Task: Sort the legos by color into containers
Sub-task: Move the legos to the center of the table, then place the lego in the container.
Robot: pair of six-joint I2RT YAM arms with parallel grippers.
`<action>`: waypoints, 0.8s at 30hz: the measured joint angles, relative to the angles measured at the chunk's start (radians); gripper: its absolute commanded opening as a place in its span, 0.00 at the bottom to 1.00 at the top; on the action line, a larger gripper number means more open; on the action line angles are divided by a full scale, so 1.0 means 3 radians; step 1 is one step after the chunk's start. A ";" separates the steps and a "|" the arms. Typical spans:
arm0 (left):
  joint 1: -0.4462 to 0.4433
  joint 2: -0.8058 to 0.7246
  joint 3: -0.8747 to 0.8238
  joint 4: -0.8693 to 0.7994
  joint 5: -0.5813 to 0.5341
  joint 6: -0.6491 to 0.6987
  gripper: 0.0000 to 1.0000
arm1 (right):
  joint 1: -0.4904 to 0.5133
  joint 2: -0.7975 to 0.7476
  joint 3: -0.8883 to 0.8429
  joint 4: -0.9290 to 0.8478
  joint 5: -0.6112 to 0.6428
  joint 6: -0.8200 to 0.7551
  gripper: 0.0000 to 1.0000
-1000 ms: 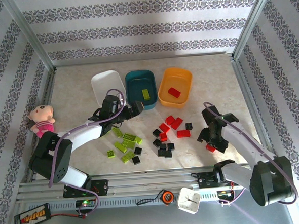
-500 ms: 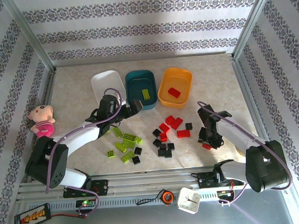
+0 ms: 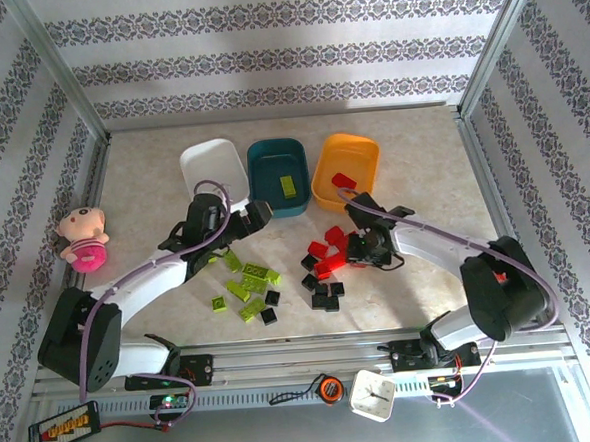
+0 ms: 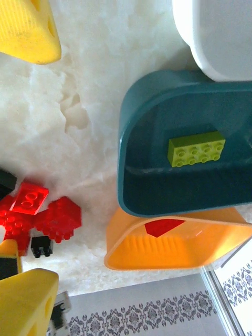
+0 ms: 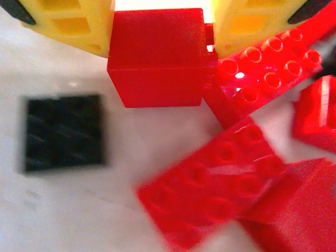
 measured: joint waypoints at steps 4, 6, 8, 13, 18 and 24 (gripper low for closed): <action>0.0018 -0.0161 -0.0011 -0.0156 -0.0065 0.0011 1.00 | 0.0163 0.0256 0.0210 0.0244 -0.0165 -0.0104 0.29; 0.0019 -0.0261 -0.0014 -0.0240 -0.0099 0.0027 1.00 | 0.0243 0.0323 0.0284 0.0300 -0.0209 -0.0173 0.29; 0.0023 -0.0392 -0.0014 -0.0366 -0.0153 0.0056 1.00 | 0.0285 0.0308 0.0308 0.0304 -0.0233 -0.0231 0.29; 0.0034 -0.0804 -0.0046 -0.0750 -0.0341 0.0128 1.00 | 0.0296 -0.0052 0.0332 0.0223 -0.0216 -0.0369 0.29; 0.0036 -0.1219 -0.0189 -0.1139 -0.0557 0.0151 1.00 | 0.0046 -0.0322 0.0659 0.0239 -0.0098 -0.0542 0.29; 0.0036 -0.1442 -0.0314 -0.1488 -0.0712 0.0123 1.00 | -0.0425 0.0296 0.1329 0.0590 0.0262 -0.0678 0.29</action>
